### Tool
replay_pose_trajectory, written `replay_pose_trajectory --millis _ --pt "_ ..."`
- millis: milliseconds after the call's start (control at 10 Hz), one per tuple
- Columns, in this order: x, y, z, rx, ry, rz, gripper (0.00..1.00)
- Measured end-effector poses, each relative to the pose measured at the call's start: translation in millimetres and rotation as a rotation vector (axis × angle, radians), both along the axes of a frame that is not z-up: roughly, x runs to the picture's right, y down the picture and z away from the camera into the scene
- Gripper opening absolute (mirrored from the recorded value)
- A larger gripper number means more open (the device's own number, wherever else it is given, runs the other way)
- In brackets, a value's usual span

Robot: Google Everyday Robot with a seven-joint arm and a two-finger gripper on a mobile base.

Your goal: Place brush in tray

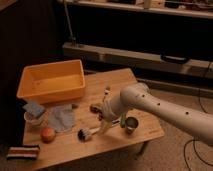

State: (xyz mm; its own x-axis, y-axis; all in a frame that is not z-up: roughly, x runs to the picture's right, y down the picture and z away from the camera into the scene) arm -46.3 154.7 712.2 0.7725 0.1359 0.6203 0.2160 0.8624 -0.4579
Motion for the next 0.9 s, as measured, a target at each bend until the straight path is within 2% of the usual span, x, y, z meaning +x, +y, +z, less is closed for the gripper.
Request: replay_pose_trajectory --millis 200,500,700,900 --pt "-17 36 19.7 -0.042 0.009 -0.043 0.8" --pt "-32 68 41.6 -0.095 0.039 -0.091 0.8" --pt "-34 78 50.1 -0.116 0.074 -0.116 0.8" --pt "-30 84 58.4 -0.144 0.125 -0.108 0.8"
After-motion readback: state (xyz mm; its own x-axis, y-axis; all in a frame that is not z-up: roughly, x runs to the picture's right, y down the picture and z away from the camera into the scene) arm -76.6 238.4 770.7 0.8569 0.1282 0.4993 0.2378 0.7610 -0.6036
